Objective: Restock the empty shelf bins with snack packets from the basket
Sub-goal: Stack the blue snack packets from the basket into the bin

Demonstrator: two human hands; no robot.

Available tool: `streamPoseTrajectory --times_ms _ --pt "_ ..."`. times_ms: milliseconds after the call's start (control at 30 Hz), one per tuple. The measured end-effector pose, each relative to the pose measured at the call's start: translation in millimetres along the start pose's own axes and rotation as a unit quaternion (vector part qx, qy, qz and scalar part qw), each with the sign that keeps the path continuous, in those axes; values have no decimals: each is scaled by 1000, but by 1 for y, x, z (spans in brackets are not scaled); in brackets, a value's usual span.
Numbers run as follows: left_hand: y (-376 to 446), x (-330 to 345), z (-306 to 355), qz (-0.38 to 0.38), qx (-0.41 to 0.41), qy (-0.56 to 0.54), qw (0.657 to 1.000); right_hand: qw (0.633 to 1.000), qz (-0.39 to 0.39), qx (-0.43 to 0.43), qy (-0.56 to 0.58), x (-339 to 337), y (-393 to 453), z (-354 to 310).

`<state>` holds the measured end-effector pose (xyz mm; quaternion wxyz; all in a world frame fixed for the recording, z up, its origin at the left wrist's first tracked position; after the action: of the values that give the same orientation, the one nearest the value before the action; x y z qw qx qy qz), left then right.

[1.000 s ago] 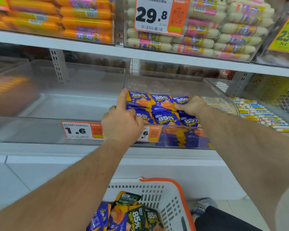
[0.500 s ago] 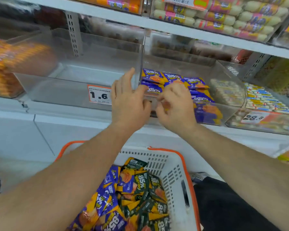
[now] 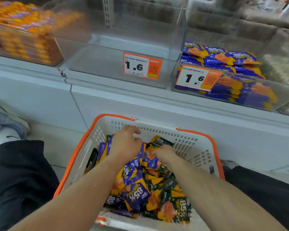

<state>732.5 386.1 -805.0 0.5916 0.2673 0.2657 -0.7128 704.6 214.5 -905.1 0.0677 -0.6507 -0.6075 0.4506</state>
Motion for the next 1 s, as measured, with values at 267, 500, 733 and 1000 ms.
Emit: streamPoseTrajectory --times_ms 267,500,733,1000 --pt "-2 23 -47 -40 -107 -35 993 952 -5 145 270 38 40 47" --pt "-5 30 -50 -62 -132 -26 989 945 -7 143 293 58 55 48" --pt "-2 30 -30 -76 -129 -40 988 995 32 23 86 21 41 14" --pt "-3 20 8 -49 -193 -224 954 979 -5 -166 -117 -70 -60 -70"
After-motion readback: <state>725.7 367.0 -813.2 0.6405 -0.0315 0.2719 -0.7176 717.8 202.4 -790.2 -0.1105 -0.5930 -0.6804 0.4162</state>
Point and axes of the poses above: each hand's wrist, its own y-axis towards the middle knuckle, its own x-axis out of the palm, z = x × y, the point moved 7 cm from there along y, towards the middle knuckle, and after that the axes turned 1 degree about -y, right-handed, at the moved point
